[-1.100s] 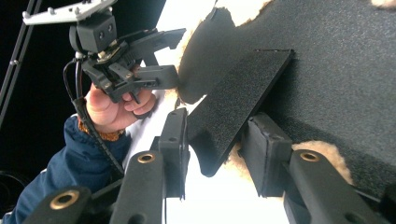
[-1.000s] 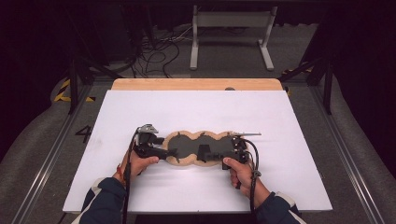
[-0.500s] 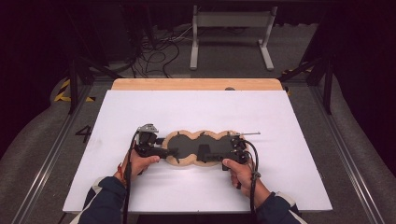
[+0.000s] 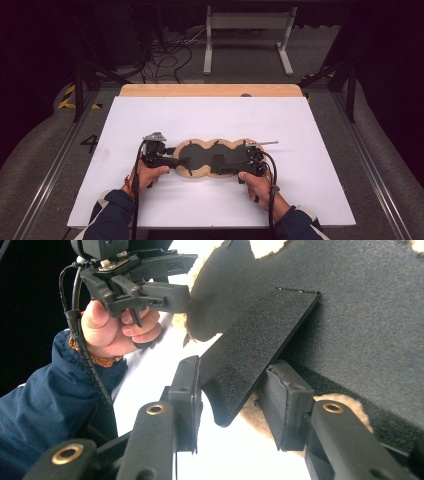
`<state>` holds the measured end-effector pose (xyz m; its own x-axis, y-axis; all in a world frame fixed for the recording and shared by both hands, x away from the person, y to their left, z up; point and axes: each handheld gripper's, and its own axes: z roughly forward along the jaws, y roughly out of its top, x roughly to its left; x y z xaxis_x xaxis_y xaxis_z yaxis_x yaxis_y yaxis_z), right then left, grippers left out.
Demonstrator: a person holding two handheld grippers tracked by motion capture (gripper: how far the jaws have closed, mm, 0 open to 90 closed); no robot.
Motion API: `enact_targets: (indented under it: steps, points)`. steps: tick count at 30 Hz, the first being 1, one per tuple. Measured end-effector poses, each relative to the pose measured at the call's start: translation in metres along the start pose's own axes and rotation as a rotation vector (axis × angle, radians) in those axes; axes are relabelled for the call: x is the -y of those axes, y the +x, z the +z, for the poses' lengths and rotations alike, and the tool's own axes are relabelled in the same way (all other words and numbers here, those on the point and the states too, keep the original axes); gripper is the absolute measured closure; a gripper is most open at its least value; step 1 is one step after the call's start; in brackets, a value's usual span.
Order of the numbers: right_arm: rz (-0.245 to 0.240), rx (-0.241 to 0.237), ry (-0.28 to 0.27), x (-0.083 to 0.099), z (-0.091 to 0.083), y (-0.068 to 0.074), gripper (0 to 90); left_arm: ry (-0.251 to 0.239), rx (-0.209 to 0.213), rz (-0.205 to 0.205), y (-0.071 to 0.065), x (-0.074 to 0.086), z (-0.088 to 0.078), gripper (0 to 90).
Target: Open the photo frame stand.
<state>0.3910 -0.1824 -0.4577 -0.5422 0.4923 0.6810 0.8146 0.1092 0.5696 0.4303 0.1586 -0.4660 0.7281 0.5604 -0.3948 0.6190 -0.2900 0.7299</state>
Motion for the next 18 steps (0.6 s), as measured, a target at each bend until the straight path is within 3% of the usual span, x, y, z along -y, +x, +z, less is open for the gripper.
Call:
enact_targets:
  steps: [4,6,8,10,11,12,13,15,16,17,18]
  points:
    - [-0.036,-0.003,-0.006,0.0012,0.0001,0.0,61.5,0.014,-0.023,0.044,0.0006,-0.0002,-0.0004,25.1]
    - [-0.054,-0.008,-0.012,0.001,0.0006,-0.0016,61.3,0.022,-0.022,0.007,0.005,0.002,0.0015,22.8]
    - [-0.072,-0.009,-0.016,0.0005,0.0011,-0.0025,61.2,0.022,-0.009,0.005,0.0062,0.002,0.0011,22.2]
    - [-0.116,0.01,-0.017,0.0007,0.0002,-0.0007,63.6,0.038,-0.018,0.035,0.0031,0.0011,0.0023,21.2]
    - [-0.155,0.019,-0.01,0.0007,-0.0002,0.0015,78.4,0.042,-0.015,0.044,0.0024,0.0006,0.0029,20.6]
    - [-0.195,0.04,0.005,0.0017,0.0007,0.0051,87.4,0.044,-0.016,0.045,0.0016,0.0005,0.0036,20.7]
    - [-0.206,0.071,0.013,0.0039,0.0041,0.0068,89.0,0.048,-0.023,0.05,0.0007,0.0002,0.0039,20.5]
    - [-0.126,0.007,0.002,0.0054,0.0074,0.0031,83.4,0.05,-0.026,0.044,0.0001,0.0005,0.003,21.1]
    - [-0.135,0.015,0.003,0.0045,0.0068,0.0038,83.0,0.049,-0.028,0.046,0.0005,0.0005,0.0028,21.4]
    - [-0.142,0.032,-0.003,0.0042,0.005,0.0052,76.8,0.048,-0.028,0.044,0.0009,0.0006,0.0027,21.9]
    - [-0.142,0.072,-0.017,0.0031,0.001,0.0071,71.9,0.049,-0.028,0.044,0.0011,0.0005,0.0025,22.1]
